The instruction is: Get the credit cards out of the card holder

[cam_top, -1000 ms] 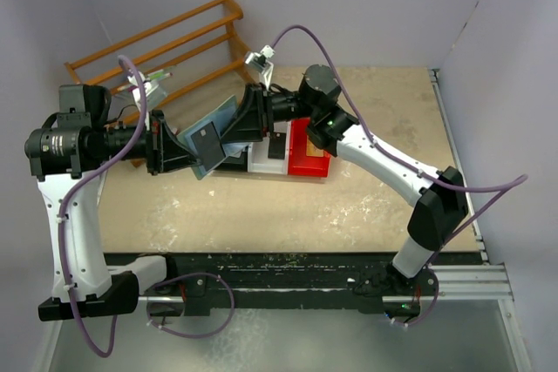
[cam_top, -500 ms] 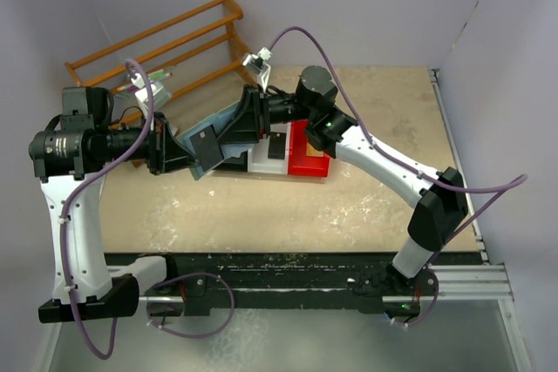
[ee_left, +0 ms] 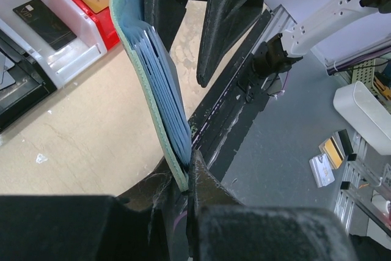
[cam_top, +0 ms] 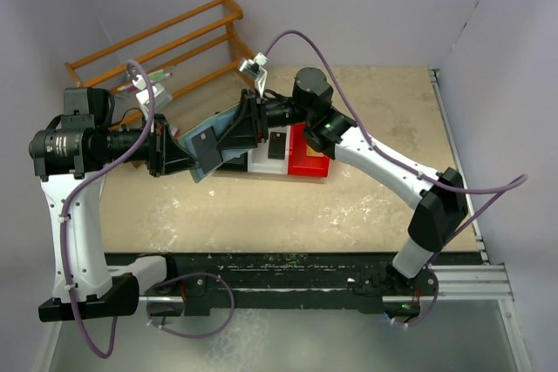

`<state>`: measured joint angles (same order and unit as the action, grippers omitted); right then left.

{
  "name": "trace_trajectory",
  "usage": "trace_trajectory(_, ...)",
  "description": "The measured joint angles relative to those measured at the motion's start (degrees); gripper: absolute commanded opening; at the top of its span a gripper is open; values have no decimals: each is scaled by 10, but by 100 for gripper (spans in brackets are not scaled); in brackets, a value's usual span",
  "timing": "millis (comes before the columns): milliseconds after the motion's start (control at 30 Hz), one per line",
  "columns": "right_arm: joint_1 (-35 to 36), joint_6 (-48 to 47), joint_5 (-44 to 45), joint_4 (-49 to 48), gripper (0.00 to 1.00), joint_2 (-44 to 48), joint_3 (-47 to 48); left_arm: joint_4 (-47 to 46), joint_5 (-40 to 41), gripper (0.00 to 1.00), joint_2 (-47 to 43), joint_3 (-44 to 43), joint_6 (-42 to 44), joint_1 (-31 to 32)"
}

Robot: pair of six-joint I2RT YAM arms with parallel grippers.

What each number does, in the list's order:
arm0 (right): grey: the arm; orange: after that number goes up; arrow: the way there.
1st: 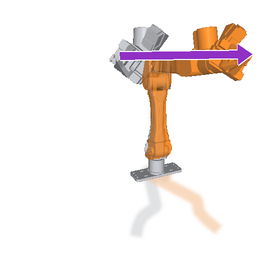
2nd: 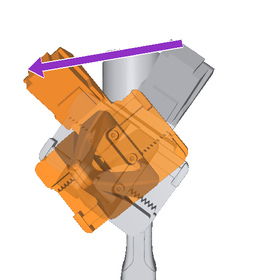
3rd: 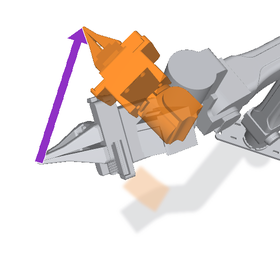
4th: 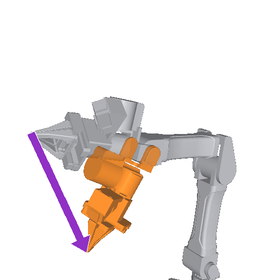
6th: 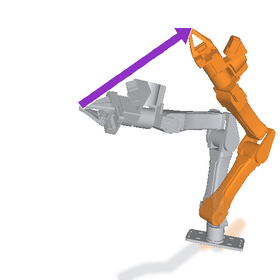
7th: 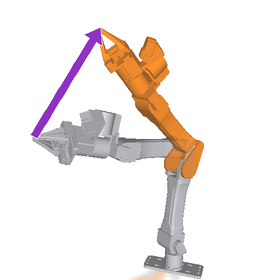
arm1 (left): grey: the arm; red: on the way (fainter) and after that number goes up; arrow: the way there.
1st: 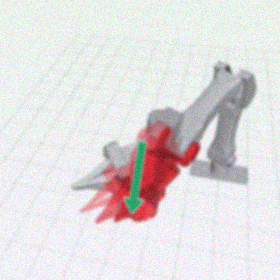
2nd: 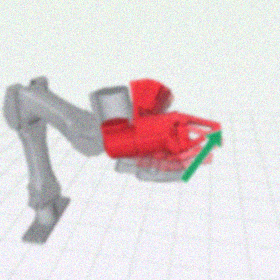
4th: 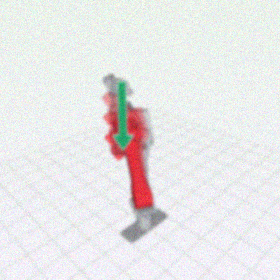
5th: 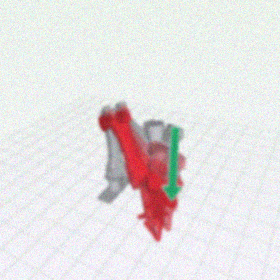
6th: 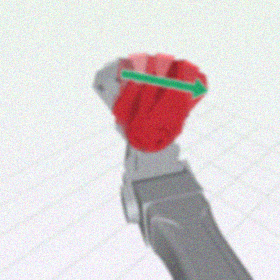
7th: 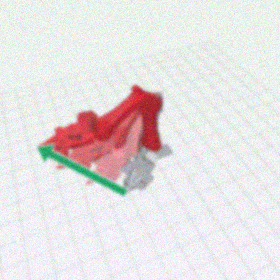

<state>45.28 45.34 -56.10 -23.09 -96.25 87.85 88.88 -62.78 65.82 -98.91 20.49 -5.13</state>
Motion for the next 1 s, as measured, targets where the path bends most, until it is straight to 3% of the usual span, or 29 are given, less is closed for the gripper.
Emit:
trace_trajectory(567,3,8,-6,-12,39,18,0,7,-29,0,-1,-6,16,0)
trace_trajectory(867,4,21,-5,-40,18,18,-15,10,-26,0,-8,-6,13,0)
trace_trajectory(1000,4,24,10,-41,6,26,-27,-5,-10,5,-17,0,-5,0)
